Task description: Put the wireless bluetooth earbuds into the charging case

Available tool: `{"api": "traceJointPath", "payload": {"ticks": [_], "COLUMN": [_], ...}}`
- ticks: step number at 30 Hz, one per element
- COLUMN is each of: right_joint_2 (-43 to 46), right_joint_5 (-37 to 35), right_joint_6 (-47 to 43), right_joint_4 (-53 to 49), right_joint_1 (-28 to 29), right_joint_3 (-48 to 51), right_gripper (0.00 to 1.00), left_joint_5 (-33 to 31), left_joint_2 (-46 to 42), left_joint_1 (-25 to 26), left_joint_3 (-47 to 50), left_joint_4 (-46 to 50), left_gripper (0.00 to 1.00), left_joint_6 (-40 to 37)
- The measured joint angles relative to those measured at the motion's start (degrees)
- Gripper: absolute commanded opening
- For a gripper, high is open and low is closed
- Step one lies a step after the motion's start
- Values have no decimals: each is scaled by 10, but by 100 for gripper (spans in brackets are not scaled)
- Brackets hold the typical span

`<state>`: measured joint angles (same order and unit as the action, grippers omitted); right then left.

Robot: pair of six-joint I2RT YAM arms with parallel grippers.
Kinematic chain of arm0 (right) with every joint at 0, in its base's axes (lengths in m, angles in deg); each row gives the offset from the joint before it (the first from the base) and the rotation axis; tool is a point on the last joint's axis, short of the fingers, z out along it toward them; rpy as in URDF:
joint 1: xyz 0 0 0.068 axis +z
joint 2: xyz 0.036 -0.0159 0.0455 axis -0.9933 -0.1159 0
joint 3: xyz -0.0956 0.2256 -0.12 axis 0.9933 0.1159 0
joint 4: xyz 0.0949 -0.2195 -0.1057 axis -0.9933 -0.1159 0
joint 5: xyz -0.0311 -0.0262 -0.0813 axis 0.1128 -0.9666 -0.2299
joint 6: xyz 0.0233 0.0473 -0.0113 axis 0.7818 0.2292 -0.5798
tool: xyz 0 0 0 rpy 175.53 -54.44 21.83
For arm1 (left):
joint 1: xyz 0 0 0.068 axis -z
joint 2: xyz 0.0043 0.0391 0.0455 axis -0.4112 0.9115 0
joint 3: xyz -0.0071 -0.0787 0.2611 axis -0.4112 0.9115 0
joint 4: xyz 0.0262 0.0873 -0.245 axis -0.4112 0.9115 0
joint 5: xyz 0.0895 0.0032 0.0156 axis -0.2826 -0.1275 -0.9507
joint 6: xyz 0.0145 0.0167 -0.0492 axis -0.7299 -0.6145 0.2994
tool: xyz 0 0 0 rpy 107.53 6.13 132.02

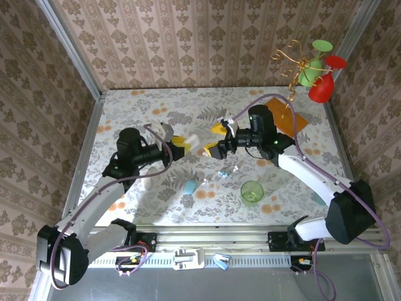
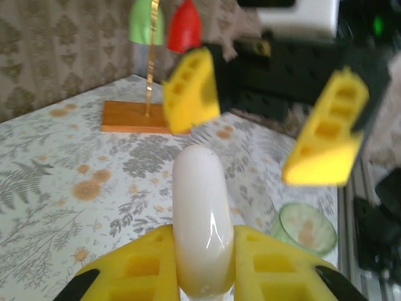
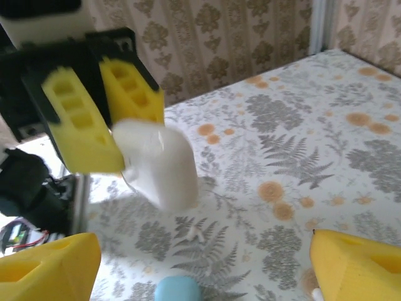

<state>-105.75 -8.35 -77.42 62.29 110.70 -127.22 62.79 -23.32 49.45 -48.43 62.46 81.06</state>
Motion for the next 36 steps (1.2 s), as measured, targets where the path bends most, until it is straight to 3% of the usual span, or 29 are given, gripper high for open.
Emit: {"api": "traceJointPath", "payload": {"ticks": [5, 11, 16, 20, 22, 25, 27, 29, 36], "right_joint_2": [-3, -32, -47, -47, -47, -47, -43, -37, 12], "right_joint_5": [74, 118, 137, 143, 145, 148, 150, 153, 155], "right_joint_6": [-18, -38, -52, -61, -67, -73, -69, -56, 34], "right_joint_4": [-73, -116, -141, -146, -145, -144, -139, -122, 7], "right_joint_1": [1, 9, 14, 14, 12, 10, 9, 9, 3], "right_joint_3": [-47, -74, -75, -76, -77, -77, -75, -70, -13], "right_gripper": [73, 62, 43, 21, 14, 11, 10, 11, 9], "left_joint_5": [33, 49, 51, 57, 61, 64, 65, 64, 65], "left_joint_2": [11, 14, 19, 21, 23, 26, 27, 29, 37], "left_joint_1": [29, 45, 45, 46, 46, 45, 45, 47, 48], "left_joint_3": [-6, -21, -32, -36, -36, -36, -36, -34, -11], "left_joint_4": [33, 42, 42, 42, 43, 38, 25, -7, -150], "left_gripper": [8, 8, 8, 8, 9, 19, 38, 48, 52], "left_joint_6": [-71, -98, -99, -98, -94, -83, -69, -48, 30]}}
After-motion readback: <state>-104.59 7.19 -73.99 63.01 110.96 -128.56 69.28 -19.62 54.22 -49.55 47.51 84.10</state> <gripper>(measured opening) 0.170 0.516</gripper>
